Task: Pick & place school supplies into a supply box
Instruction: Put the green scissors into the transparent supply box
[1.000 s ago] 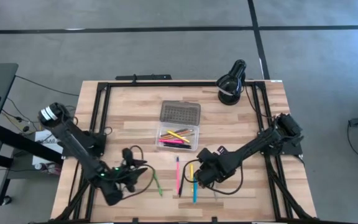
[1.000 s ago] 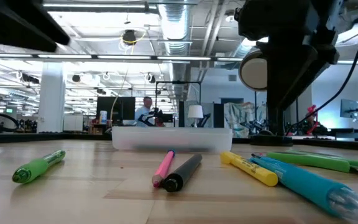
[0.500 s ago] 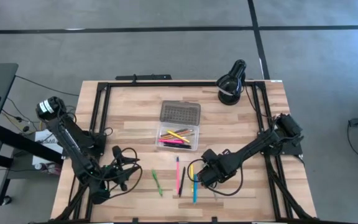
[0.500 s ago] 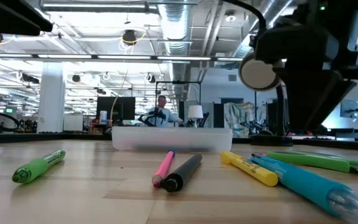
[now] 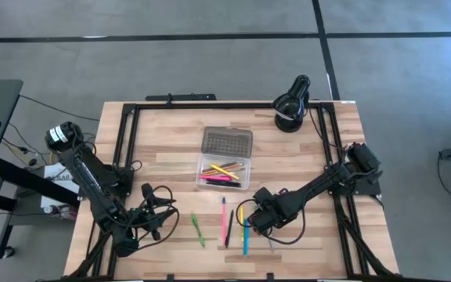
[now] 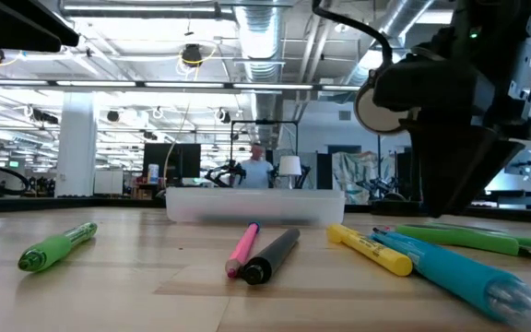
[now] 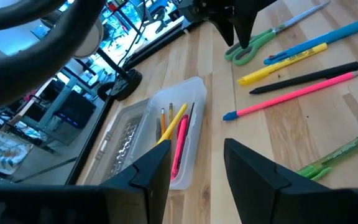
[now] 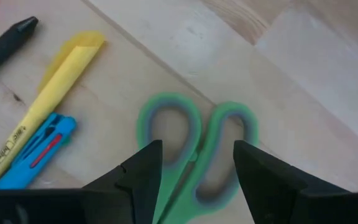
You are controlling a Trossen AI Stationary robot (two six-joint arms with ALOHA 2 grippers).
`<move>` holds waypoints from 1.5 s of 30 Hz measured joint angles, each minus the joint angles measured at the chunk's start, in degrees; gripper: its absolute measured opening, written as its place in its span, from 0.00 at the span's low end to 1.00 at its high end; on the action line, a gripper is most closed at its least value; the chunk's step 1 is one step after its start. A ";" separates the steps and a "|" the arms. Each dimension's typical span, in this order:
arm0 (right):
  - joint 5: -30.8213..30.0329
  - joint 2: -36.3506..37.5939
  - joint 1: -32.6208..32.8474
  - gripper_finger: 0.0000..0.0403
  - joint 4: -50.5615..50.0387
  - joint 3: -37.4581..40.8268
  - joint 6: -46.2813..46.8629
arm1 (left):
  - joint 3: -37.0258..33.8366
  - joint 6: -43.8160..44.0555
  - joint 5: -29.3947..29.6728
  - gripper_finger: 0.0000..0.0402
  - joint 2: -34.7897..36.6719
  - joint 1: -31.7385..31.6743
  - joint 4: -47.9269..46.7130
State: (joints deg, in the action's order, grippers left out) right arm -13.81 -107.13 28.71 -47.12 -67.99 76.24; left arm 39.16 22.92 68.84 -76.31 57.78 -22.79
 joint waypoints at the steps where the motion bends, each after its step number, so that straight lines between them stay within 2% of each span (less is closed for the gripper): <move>1: 0.00 0.00 0.00 0.48 0.02 0.00 -0.01 | 0.00 0.00 0.00 0.36 -0.01 0.00 0.00; 21: 2.76 0.00 -1.86 0.47 3.86 3.52 -1.26 | 0.00 0.00 -0.02 0.36 -0.02 0.00 -0.02; 36: 5.33 0.00 -1.86 0.23 2.10 3.54 -6.07 | 0.02 0.04 -0.55 0.36 -0.02 0.00 -0.02; 45: 7.64 0.02 -1.96 0.20 2.01 3.54 -10.33 | 0.02 0.24 -0.55 0.36 -0.02 0.00 -0.02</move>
State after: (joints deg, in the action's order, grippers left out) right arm -6.17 -107.12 26.75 -45.11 -64.45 65.91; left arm 39.18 23.16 68.29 -76.34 57.78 -22.81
